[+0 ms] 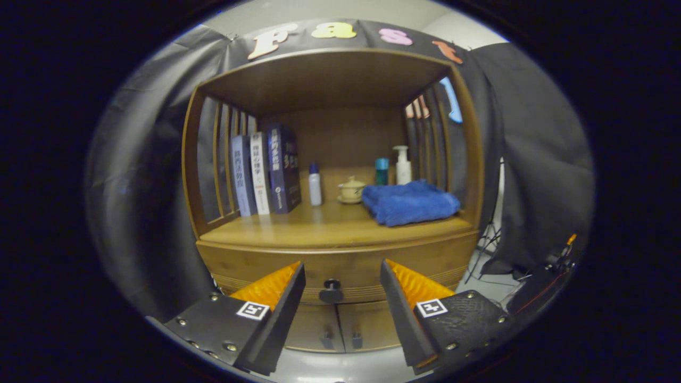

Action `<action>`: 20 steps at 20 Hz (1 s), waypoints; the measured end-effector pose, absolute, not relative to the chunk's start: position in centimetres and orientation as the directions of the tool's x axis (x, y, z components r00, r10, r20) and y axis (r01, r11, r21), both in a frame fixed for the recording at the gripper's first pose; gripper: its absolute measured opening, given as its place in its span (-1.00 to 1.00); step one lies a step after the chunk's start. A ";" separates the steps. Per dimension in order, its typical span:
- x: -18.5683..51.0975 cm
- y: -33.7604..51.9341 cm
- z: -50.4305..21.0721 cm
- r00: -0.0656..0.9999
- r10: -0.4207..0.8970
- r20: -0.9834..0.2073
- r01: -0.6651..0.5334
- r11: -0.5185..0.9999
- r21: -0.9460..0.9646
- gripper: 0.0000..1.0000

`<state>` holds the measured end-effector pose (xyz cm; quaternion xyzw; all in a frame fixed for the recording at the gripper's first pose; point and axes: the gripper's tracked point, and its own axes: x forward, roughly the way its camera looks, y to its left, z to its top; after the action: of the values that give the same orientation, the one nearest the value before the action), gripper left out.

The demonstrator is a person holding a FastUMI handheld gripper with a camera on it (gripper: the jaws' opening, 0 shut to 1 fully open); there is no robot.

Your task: Pull open the drawer, take out the items inside it, and place them on the countertop above the cabinet.

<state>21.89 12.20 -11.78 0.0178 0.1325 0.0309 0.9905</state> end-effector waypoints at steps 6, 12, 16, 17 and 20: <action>25.8 14.0 -18.5 0.914 0.080 -0.398 -0.057 0.996 0.069 0.37; 28.0 13.1 -20.9 0.896 0.065 -0.438 -0.048 0.998 0.050 0.07; 27.8 13.4 -21.0 0.891 0.062 -0.449 -0.065 0.998 0.010 -0.21; 27.6 13.5 -21.2 0.889 0.062 -0.455 -0.066 0.998 0.006 -0.28; 27.0 13.3 -21.2 0.883 0.036 -0.467 -0.049 0.999 -0.016 -0.42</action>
<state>27.01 13.30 -21.18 -0.0137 0.2405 0.0220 0.9703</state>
